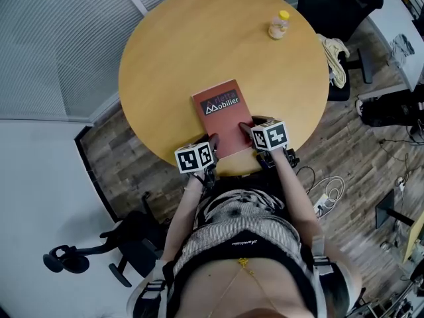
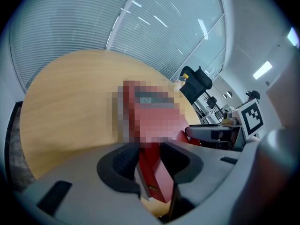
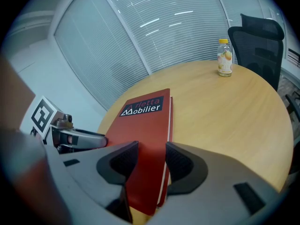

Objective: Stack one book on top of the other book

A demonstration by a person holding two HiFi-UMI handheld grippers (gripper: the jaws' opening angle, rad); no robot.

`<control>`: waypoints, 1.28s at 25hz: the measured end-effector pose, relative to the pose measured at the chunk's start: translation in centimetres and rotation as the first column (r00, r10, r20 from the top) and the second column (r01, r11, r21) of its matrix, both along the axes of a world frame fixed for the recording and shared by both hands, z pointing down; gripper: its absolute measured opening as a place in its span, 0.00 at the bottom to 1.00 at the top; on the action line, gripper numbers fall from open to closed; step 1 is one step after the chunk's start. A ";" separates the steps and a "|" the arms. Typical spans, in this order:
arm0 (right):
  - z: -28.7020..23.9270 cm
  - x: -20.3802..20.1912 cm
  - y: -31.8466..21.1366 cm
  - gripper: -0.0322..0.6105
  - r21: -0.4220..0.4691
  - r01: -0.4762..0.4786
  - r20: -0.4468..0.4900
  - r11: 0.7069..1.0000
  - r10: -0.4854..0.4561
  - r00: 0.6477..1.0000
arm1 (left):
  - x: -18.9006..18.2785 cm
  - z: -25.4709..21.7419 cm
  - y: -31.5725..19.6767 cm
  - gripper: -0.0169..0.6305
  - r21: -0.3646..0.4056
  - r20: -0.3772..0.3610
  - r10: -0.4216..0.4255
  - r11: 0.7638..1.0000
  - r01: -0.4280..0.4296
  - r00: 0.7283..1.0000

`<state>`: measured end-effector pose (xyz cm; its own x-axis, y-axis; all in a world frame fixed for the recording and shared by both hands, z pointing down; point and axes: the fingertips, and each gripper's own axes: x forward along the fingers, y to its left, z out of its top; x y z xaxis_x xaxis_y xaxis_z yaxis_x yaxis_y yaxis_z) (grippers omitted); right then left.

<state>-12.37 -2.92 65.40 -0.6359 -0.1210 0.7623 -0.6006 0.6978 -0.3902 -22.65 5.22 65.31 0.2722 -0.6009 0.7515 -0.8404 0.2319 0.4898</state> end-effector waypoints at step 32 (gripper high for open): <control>-4.4 1.5 -1.1 0.34 0.047 0.081 0.080 0.996 -0.084 0.993 | -0.8 -3.8 -0.9 0.26 0.080 0.065 0.019 0.997 -0.024 0.998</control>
<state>-10.86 -4.00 61.02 -0.7052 -0.0976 0.7023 -0.5075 0.7611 -0.4039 -23.47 4.29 61.54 0.2385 -0.6545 0.7174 -0.8750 0.1757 0.4511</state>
